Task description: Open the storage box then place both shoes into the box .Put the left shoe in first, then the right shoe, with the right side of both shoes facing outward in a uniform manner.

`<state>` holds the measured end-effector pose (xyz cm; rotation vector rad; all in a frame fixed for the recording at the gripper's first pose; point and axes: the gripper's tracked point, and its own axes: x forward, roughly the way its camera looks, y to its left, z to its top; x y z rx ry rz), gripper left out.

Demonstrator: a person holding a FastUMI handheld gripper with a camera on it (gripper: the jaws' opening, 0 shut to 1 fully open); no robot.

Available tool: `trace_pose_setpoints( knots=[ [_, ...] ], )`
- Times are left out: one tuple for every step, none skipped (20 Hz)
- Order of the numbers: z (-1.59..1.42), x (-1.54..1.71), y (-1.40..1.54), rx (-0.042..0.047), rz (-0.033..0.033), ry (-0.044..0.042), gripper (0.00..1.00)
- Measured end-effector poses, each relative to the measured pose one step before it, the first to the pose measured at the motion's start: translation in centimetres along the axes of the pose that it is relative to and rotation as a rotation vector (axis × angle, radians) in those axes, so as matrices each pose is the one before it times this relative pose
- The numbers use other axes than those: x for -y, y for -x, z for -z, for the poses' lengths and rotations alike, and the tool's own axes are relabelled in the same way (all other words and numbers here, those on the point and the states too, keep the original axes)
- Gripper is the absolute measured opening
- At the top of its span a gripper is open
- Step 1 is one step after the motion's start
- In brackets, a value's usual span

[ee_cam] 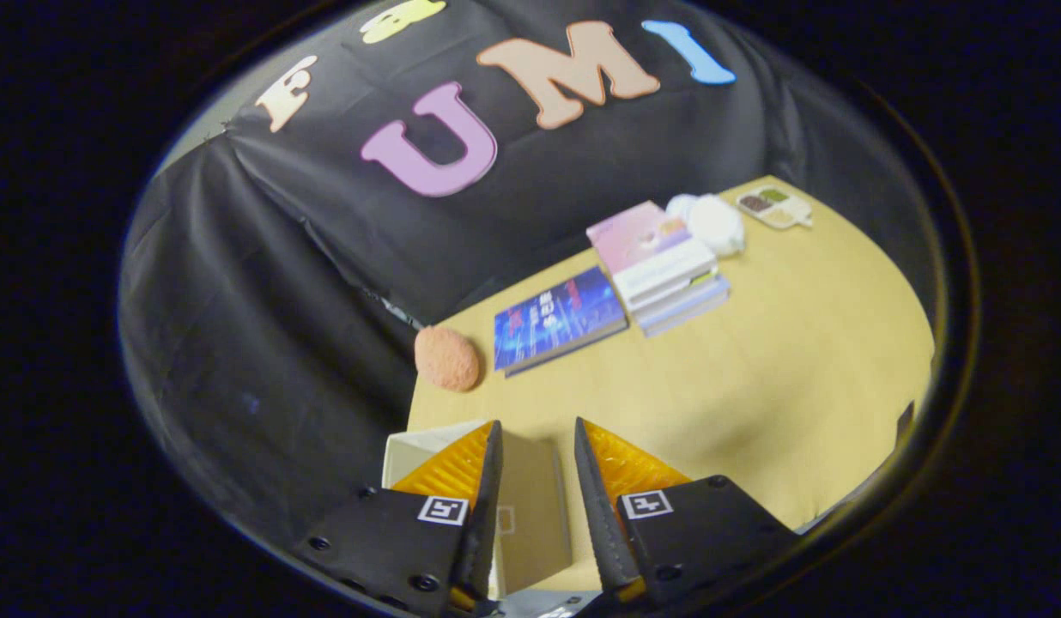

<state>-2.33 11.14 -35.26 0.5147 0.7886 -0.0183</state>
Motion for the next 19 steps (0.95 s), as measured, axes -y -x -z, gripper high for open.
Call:
trace_pose_setpoints(
  knots=[
    [-2.243,0.739,0.871,0.06162,0.02029,0.03277,0.51],
    [-2.196,0.542,0.765,0.06198,0.01791,0.035,0.5],
    [-2.272,0.413,0.521,0.05523,0.01465,0.03293,0.5],
    [-2.041,0.522,0.536,0.05146,0.01465,0.0281,0.5],
    [-1.924,0.091,0.491,0.05221,0.00618,0.02659,0.5],
    [-1.807,0.25,0.413,0.04407,0.00861,0.02851,0.5],
    [-1.479,0.44,0.299,0.03972,0.01025,0.02908,0.5],
    [-1.56,0.302,0.407,0.03503,0.00765,0.02232,0.5],
    [-1.633,0.326,0.305,0.03634,0.00885,0.02704,0.5],
    [-1.761,0.543,0.579,0.03661,0.00977,0.02777,0.5],
    [-1.495,0.36,0.361,0.02982,0.00519,0.01928,0.5],
    [-1.404,0.306,0.366,0.02851,0.00456,0.01763,0.5],
    [-1.324,0.238,0.408,0.02985,0.00404,0.01186,0.5],
    [-1.551,0.214,0.29,0.03288,0.00692,0.01968,0.5],
    [-1.539,0.472,0.212,0.03126,0.00782,0.01467,0.5],
    [-1.487,0.523,0.079,0.02731,0.00674,0.01153,0.5],
    [-1.324,0.435,0.038,0.02349,0.00432,0.00061,0.5],
    [-1.124,0.498,0.137,0.01659,0.00203,-0.0034,0.5],
    [-1.233,0.566,-0.031,0.0219,0.00492,-0.00789,0.5]
  ],
)
